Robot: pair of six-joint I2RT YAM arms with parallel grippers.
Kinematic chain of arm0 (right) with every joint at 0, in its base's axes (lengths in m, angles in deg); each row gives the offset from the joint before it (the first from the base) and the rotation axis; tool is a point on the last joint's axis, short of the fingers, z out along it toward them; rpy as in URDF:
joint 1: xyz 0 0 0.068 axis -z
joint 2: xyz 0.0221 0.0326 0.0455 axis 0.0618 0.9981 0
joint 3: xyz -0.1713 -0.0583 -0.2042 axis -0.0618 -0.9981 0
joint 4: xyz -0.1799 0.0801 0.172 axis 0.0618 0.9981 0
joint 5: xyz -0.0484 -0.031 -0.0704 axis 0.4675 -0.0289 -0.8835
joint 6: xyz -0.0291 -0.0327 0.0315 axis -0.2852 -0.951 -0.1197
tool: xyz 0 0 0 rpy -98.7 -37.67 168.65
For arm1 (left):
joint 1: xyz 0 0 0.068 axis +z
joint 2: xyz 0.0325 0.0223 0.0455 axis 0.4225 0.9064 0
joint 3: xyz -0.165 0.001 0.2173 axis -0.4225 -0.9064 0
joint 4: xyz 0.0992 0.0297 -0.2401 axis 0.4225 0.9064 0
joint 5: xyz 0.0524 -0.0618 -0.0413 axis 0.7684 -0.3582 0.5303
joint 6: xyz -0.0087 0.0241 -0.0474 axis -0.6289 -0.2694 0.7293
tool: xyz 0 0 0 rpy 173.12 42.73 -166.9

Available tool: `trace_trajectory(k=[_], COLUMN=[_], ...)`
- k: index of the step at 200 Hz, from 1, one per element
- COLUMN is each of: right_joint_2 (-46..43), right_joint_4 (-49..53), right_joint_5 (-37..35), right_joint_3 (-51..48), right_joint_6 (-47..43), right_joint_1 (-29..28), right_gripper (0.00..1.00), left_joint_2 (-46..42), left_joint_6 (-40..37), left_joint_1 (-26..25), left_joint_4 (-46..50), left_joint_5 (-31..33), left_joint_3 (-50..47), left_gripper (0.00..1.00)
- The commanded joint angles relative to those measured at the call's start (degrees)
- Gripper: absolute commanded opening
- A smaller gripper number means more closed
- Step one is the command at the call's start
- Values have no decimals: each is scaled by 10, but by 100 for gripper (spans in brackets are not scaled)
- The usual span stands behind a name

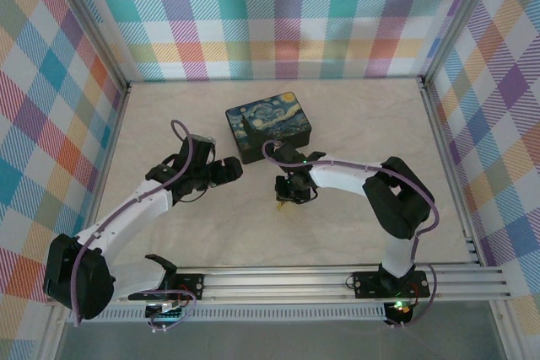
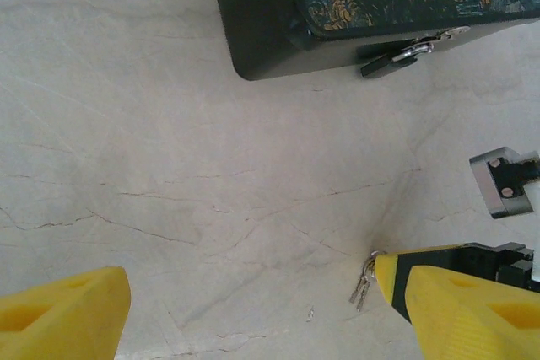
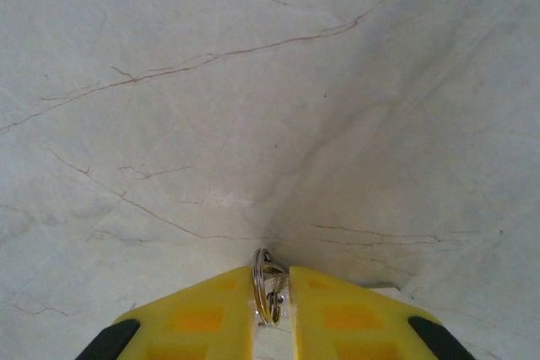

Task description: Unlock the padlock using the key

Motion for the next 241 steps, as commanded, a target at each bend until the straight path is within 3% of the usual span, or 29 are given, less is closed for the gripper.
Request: trace_trajectory(k=[1, 38, 70, 105, 148, 184, 241], right_joint_2=[14, -10, -40, -84, -122, -139, -136], right_joint_4=[23, 10, 4, -39, -59, -93, -178], right_joint_5=[-11, 9, 39, 108, 153, 201, 236], right_joint_3=[10, -2, -11, -41, -51, -48, -49], right_joint_6=[-11, -20, -40, -44, -56, -63, -50], right_joint_1=[-3, -2, 9, 30, 35, 36, 14], right_gripper=[16, 7, 5, 5, 7, 7, 8], left_joint_2=[-18, -21, 8, 18, 55, 78, 42], left_joint_6=[-8, -7, 56, 120, 136, 261, 417], left_joint_1=[-4, -14, -17, -22, -22, -22, -25], left_joint_4=[9, -6, -126, -229, -248, -319, -280], left_joint_5=[3, -18, -115, -167, -181, -181, -153], left_joint_3=[-7, -24, -91, -137, -135, -148, -119], left_gripper=[85, 85, 84, 78, 72, 72, 74])
